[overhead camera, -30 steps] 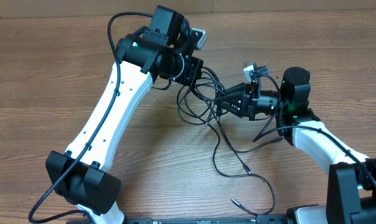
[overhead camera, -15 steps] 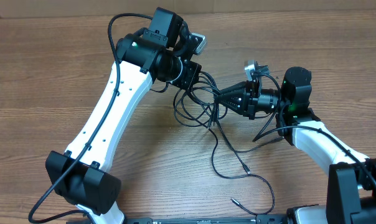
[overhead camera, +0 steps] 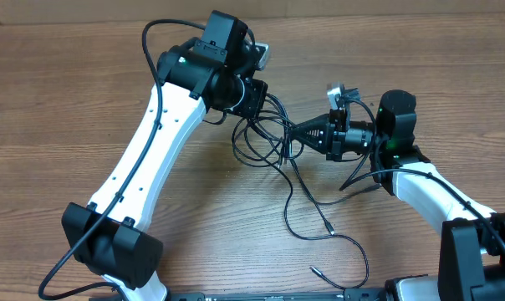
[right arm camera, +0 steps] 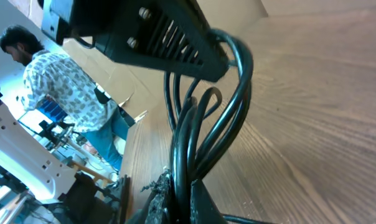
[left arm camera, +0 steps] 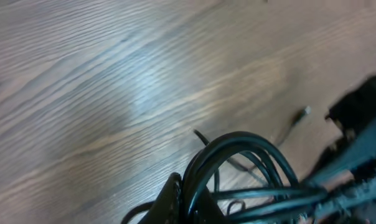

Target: Untangle cables

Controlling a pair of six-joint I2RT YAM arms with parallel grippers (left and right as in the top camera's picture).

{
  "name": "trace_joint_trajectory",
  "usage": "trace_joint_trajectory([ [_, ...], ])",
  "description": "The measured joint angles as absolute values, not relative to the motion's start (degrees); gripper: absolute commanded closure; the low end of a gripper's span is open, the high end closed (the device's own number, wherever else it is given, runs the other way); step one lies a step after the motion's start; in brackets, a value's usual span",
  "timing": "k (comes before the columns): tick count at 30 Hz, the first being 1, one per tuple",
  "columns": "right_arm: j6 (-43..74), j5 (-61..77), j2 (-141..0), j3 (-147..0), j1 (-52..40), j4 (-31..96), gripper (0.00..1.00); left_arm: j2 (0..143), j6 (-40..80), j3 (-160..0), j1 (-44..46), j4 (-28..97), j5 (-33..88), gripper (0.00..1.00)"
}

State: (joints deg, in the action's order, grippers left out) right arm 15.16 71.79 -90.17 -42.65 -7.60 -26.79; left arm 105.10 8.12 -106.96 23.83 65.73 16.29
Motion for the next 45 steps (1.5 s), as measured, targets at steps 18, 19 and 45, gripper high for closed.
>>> trace_joint_trajectory([
  [18, 15.18, 71.64, -90.17, -42.65, -8.03, -22.96, 0.96, 105.10, 47.62, -106.96, 24.95, 68.16, -1.58, 0.96],
  [19, 15.20, 71.66, -90.17, -42.65, -8.03, -22.96, 0.96, 105.10, 48.51, -106.96, 25.04, 68.18, -2.04, 0.96],
  [45, 14.98, 74.13, -90.17, -42.65, -7.90, -22.17, 0.00, 105.10, 52.58, -106.96, 23.59, 70.08, -9.28, 0.95],
])
